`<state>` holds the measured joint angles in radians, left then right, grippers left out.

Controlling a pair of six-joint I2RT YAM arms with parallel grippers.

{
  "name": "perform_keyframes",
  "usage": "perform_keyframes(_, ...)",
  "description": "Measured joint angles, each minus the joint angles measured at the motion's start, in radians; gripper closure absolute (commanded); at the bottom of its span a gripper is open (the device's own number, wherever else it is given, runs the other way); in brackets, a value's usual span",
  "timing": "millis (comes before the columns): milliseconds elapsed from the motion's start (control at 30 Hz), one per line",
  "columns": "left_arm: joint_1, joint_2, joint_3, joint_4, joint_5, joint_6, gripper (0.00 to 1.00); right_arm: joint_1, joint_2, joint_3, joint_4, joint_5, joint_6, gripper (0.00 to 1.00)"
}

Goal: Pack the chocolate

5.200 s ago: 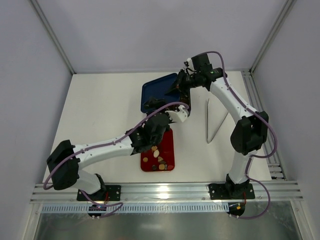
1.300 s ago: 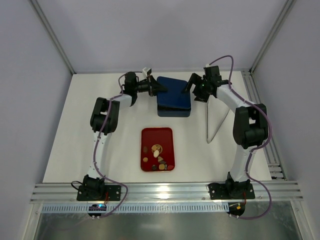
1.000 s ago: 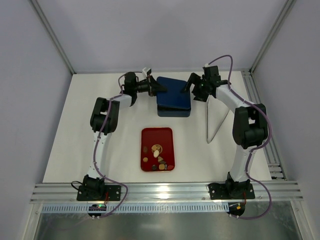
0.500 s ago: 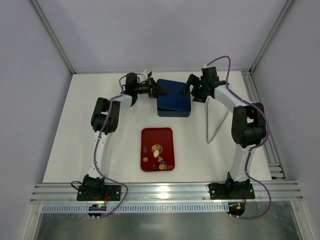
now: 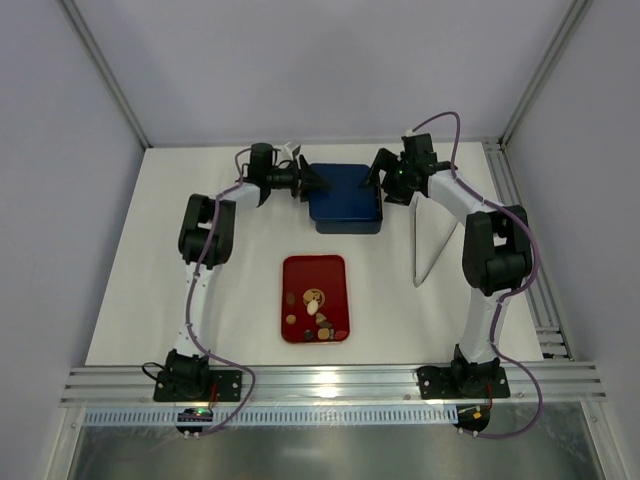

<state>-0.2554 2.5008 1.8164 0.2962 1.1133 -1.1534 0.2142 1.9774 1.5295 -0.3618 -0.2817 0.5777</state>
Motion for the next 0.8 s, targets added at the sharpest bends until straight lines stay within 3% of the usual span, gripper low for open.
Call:
perform_keyframes(233,0.015,-0.031,0.013,-0.124,-0.011,0.095,0.41,0.0,0.0,0.0,0.003,0.001,0.0,0.07)
perform_keyframes(800,0.037,-0.074,0.044,-0.384,-0.044,0.248,0.39,0.0,0.0,-0.023,0.008,0.006,0.0,0.07)
